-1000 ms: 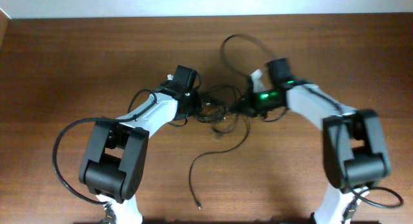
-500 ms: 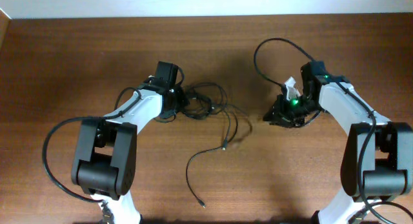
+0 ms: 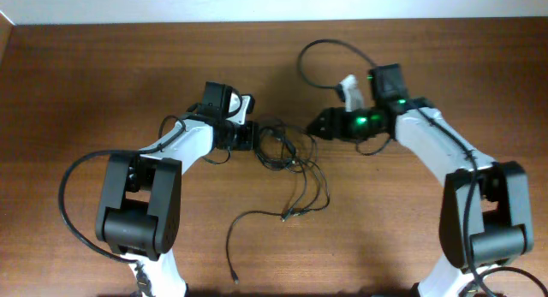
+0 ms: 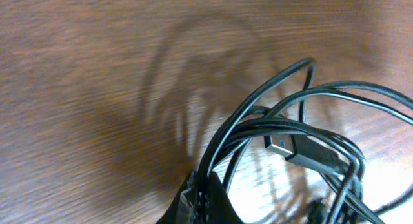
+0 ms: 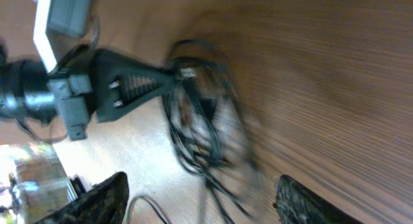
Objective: Untangle cables
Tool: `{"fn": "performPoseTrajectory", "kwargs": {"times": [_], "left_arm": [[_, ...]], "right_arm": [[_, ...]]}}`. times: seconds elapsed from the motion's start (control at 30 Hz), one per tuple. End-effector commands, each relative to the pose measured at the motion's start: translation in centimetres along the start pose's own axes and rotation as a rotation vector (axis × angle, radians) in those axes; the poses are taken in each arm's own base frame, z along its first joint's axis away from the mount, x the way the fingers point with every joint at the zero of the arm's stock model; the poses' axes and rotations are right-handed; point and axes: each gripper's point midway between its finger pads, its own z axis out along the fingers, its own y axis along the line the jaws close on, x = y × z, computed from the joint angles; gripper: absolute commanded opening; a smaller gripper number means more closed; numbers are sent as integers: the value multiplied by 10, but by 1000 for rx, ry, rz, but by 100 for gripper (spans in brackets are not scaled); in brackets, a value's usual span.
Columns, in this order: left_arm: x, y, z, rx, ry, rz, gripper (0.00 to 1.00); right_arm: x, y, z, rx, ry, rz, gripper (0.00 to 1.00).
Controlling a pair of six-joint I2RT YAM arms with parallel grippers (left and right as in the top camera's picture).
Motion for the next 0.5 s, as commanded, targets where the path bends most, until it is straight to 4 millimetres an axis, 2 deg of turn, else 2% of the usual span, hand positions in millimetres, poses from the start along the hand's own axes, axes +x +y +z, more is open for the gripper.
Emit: {"fn": "performPoseTrajectory", "kwargs": {"times": [0.0, 0.1, 0.23, 0.33, 0.47], "left_arm": [[7, -13, 3, 88, 20, 61, 0], [7, -13, 3, 88, 21, 61, 0], [7, -13, 3, 88, 21, 61, 0], [7, -13, 3, 88, 21, 61, 1], [7, -13, 3, 88, 21, 61, 8]], "right_arm": [[4, 27, 16, -17, 22, -93, 68], [12, 18, 32, 38, 53, -96, 67], [20, 3, 49, 80, 84, -84, 55], [29, -10, 61, 94, 119, -59, 49], [42, -24, 73, 112, 167, 7, 46]]}}
